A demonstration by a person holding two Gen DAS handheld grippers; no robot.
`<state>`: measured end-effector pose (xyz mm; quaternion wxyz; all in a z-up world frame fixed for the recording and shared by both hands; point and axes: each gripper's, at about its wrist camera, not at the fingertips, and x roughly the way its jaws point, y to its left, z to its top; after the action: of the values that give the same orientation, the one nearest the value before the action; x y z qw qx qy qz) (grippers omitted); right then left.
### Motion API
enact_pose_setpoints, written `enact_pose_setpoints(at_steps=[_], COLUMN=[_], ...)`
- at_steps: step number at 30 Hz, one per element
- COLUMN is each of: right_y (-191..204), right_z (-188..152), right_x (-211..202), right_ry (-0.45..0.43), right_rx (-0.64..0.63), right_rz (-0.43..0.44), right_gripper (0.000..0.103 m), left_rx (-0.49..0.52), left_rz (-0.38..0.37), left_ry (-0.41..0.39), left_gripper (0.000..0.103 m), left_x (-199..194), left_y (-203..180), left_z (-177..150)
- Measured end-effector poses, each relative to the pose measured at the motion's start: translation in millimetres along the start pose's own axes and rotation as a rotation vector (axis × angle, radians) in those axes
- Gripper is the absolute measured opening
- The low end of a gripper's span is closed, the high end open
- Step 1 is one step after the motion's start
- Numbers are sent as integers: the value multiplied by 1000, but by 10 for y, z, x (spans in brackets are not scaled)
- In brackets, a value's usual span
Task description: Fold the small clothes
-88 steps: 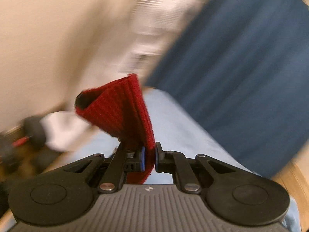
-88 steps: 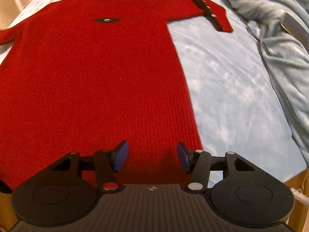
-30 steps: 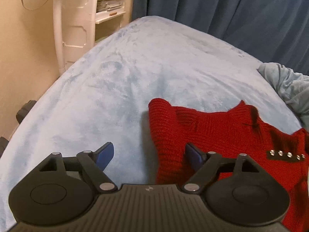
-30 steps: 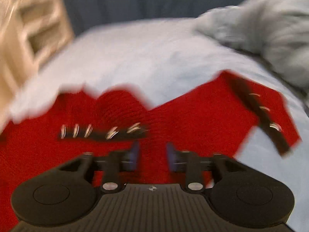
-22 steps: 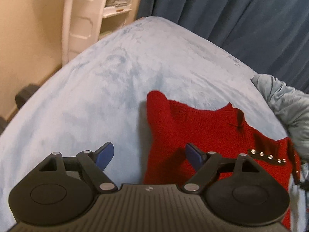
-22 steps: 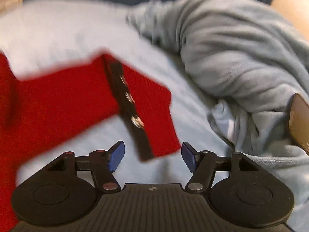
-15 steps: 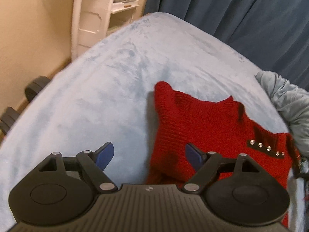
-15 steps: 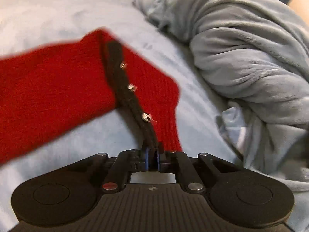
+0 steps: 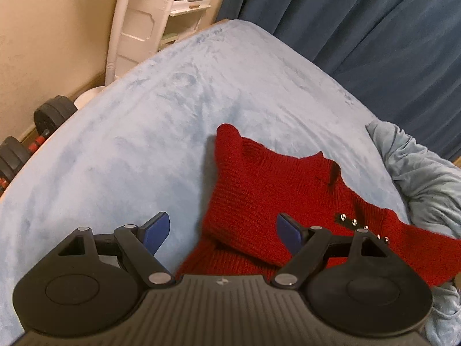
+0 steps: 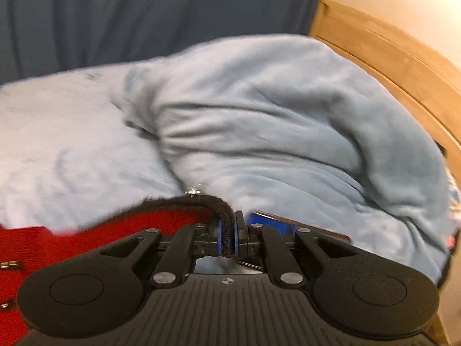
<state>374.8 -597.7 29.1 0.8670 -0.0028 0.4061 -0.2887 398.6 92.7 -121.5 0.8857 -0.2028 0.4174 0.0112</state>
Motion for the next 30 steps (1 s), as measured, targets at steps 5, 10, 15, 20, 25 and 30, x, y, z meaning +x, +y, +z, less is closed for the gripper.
enact_pose_setpoints(at_steps=[5, 10, 15, 20, 25, 30], right_y=[-49, 52, 919, 2305, 3978, 4461], right_z=[-42, -154, -66, 162, 17, -397], right_x=[321, 301, -315, -1201, -1695, -1643], right_ry=[80, 209, 198, 89, 93, 91], right_rx=[71, 76, -53, -251, -222, -358], right_rz=[-79, -19, 251, 479, 852, 958], right_gripper=[7, 7, 7, 7, 14, 51], left_rx=[-1, -82, -104, -115, -133, -123], left_rz=[18, 9, -34, -71, -56, -26], left_ry=[1, 20, 71, 68, 53, 55], left_gripper=[85, 85, 85, 85, 85, 85], left_x=[-115, -27, 71, -40, -189, -233], left_y=[107, 289, 323, 422, 601, 799], left_z=[99, 156, 48, 17, 44, 31])
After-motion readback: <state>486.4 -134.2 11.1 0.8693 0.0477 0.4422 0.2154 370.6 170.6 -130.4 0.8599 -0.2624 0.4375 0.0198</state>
